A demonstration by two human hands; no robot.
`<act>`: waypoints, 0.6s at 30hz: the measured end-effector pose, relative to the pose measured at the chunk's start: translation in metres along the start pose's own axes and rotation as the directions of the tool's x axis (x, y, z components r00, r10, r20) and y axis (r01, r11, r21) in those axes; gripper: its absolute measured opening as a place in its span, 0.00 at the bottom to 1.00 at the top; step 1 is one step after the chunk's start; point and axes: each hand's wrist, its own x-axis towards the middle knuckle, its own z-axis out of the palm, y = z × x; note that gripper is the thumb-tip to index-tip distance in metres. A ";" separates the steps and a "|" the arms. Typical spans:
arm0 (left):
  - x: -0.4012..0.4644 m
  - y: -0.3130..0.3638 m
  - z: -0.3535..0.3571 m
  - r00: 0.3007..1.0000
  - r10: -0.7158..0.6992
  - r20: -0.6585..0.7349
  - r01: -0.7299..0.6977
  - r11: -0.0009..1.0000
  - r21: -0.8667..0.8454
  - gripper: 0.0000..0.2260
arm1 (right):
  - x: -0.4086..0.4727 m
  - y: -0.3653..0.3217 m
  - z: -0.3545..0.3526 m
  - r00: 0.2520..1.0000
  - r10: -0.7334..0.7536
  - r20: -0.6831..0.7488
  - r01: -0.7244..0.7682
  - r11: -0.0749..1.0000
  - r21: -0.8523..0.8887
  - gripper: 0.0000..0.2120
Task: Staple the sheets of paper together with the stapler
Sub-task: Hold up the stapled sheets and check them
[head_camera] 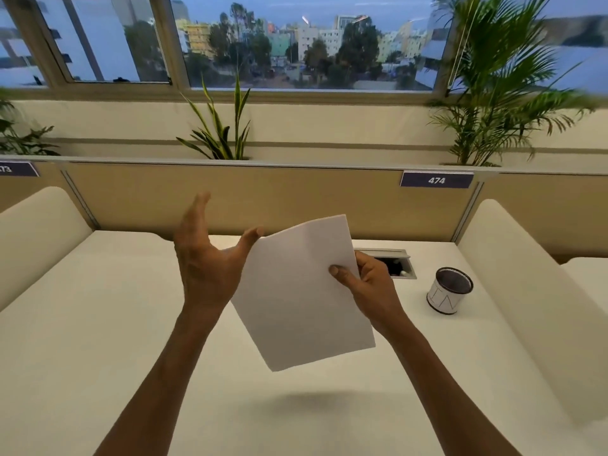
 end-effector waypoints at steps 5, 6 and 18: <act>-0.030 0.016 0.001 0.809 -0.455 0.373 0.588 0.626 -0.512 0.32 | -0.005 -0.018 -0.023 0.999 -0.002 -0.048 0.009 0.990 0.144 0.09; -0.036 0.018 0.003 0.783 -0.443 0.436 0.622 0.569 -0.538 0.25 | -0.006 -0.020 -0.026 0.998 0.001 -0.059 0.009 0.986 0.169 0.10; -0.057 0.058 0.015 0.819 -0.429 0.381 0.573 0.646 -0.504 0.10 | -0.017 -0.038 -0.057 0.983 0.030 -0.181 0.003 0.984 0.177 0.09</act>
